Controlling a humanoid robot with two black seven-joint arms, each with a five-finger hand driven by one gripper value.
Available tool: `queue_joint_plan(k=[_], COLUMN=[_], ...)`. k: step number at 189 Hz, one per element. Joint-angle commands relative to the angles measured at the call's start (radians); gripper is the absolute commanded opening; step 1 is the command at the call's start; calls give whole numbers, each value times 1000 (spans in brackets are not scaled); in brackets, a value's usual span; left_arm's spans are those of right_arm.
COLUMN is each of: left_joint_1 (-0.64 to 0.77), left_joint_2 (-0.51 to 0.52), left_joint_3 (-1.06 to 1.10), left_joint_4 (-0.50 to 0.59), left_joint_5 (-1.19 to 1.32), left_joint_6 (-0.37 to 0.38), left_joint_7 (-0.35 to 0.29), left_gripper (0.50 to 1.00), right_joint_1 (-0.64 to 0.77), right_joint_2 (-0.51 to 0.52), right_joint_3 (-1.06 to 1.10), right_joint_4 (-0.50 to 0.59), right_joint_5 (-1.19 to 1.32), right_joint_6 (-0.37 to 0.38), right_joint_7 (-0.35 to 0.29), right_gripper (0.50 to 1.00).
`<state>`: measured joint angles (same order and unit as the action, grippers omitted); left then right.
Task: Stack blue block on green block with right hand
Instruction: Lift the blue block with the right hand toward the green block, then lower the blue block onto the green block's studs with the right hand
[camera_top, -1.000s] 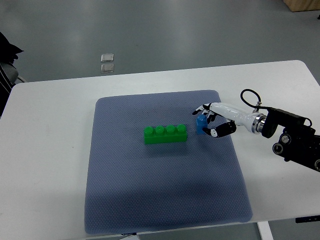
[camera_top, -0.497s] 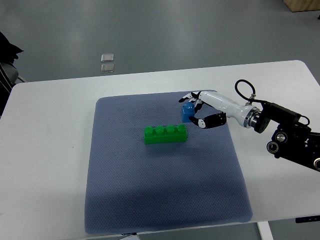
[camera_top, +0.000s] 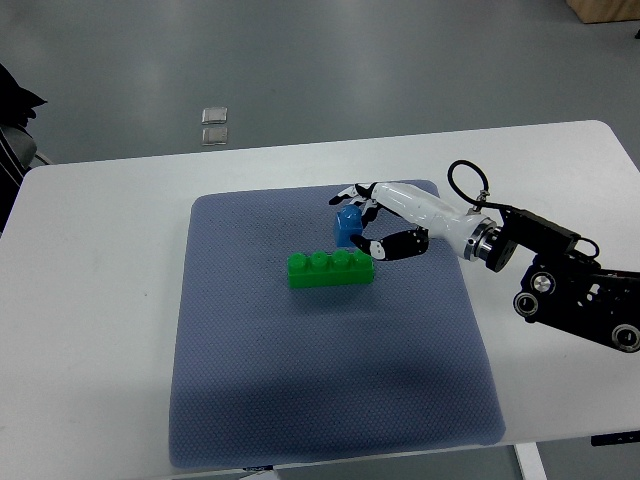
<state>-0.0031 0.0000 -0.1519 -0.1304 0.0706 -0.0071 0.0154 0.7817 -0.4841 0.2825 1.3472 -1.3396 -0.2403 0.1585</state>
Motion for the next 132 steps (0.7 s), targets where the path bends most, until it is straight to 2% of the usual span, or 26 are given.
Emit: queue_joint_plan(k=[1, 132], left_joint_1=[0, 0], left_joint_2=[0, 0], left_joint_3=[0, 0], left_joint_4=[0, 0], left_joint_5=[0, 0], left_joint_6=[-1, 1], left_joint_7=[0, 0], left_gripper=[1000, 1000], right_joint_1=[-7, -5], right_joint_2=[18, 73], right_joint_3=[-6, -26], right_joint_4=[-2, -76], right_joint_5=[-9, -27], right_joint_6=[-4, 1], right_joint_7=[-5, -20], right_gripper=[531, 521])
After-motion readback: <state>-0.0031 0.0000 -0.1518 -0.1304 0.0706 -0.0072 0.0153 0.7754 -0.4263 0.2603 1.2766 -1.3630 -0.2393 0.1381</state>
